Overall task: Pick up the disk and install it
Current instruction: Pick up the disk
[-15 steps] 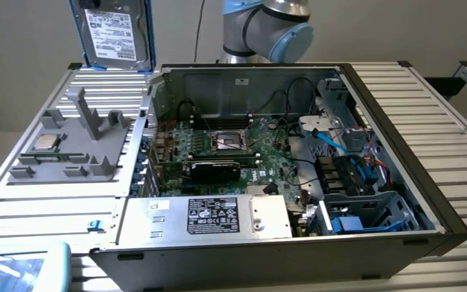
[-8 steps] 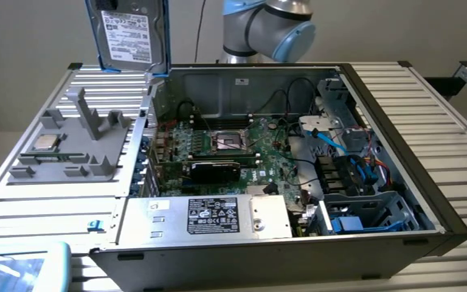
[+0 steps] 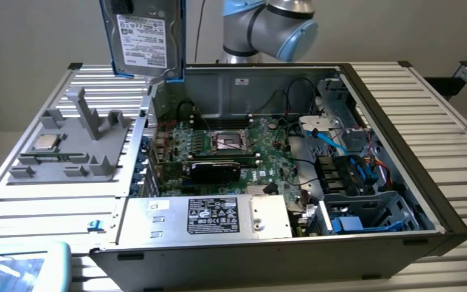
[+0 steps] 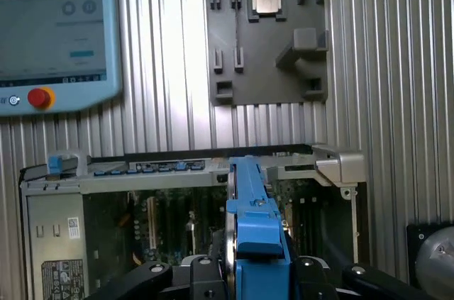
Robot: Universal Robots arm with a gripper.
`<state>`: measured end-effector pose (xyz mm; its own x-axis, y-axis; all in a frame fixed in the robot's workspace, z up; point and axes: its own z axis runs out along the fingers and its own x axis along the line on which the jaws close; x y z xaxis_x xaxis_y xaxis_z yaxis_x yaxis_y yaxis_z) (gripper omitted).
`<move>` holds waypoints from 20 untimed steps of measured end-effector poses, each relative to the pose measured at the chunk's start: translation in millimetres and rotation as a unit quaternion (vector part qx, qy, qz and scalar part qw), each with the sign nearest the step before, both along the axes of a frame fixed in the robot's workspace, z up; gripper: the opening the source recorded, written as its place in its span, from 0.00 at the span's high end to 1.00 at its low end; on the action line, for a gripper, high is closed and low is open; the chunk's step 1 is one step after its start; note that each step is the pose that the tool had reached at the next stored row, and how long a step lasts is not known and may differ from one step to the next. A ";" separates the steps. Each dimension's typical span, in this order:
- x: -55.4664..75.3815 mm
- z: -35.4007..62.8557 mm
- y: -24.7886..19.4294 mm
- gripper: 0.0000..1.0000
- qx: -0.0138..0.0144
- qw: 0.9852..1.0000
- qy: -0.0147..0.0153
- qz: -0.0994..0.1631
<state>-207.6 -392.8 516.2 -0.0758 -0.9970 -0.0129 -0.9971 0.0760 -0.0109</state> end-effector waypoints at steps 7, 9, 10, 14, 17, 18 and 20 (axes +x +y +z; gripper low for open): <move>29.6 1.3 -10.1 0.63 0.007 1.000 0.000 0.000; 38.5 1.4 -12.2 0.63 0.011 1.000 0.000 0.000; 42.9 1.3 -13.4 0.63 0.012 1.000 0.000 0.000; 58.7 1.4 -20.7 0.63 0.015 1.000 0.000 0.000; 68.1 1.4 -27.4 0.63 0.015 1.000 0.000 0.000; 71.1 1.3 -29.5 0.63 0.015 1.000 0.000 0.000; 76.5 1.3 -32.8 0.63 0.015 1.000 0.000 0.000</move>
